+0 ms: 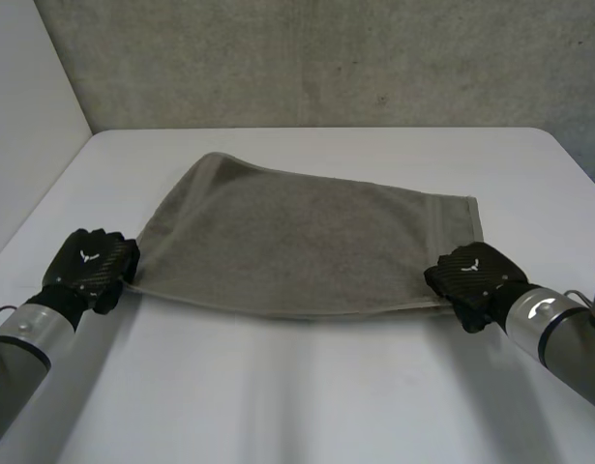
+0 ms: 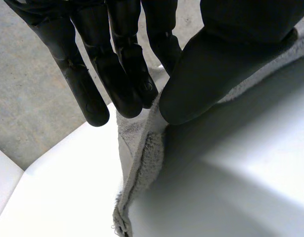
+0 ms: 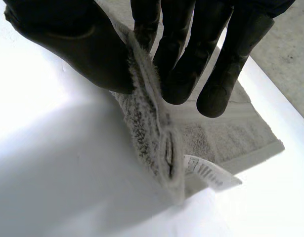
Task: Fold the laundry
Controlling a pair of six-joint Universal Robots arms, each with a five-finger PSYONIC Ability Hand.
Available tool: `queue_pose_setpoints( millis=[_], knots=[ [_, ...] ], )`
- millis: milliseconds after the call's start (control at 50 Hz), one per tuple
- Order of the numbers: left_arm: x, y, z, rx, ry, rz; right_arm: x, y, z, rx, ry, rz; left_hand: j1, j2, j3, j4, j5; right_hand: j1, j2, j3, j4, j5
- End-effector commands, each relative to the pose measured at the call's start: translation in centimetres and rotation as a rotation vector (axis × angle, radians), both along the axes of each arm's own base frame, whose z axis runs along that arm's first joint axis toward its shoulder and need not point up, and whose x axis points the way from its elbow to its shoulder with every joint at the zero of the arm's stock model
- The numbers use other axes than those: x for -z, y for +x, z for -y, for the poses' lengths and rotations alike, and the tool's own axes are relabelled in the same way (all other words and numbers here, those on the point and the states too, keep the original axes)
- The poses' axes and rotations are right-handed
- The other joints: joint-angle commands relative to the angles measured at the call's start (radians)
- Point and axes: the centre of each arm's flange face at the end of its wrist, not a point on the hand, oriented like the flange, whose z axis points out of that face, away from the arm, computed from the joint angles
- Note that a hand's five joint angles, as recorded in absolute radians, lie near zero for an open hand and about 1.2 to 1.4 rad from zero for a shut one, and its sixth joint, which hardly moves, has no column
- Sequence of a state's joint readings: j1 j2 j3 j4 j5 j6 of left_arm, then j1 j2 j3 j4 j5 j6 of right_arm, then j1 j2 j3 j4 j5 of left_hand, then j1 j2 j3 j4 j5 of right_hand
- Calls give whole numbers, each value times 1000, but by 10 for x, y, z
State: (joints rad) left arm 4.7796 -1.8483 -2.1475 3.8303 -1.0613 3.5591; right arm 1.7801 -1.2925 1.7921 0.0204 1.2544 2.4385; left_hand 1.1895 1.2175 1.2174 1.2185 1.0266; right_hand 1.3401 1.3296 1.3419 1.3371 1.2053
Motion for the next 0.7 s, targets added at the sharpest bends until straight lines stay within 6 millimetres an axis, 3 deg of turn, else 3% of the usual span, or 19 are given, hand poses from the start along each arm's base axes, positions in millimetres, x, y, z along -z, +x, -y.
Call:
queue_pose_setpoints(
  millis=[20,120,220,700],
  knots=[
    [9,1,7,-3,-1,-2,1,-14,10,52,-22,6,207,179,179,178,195,56,67,54,59,16],
    [13,2,17,-9,-21,0,1,-26,22,99,-29,5,-194,-222,-222,-223,-205,56,67,54,59,16],
    [20,2,18,-8,-2,0,1,-30,27,116,-31,5,-403,-431,-431,-432,-415,56,67,54,59,16],
    [25,1,14,2,22,-2,5,-28,22,96,-11,12,-421,-449,-449,-450,-433,56,67,54,59,16]
  ],
)
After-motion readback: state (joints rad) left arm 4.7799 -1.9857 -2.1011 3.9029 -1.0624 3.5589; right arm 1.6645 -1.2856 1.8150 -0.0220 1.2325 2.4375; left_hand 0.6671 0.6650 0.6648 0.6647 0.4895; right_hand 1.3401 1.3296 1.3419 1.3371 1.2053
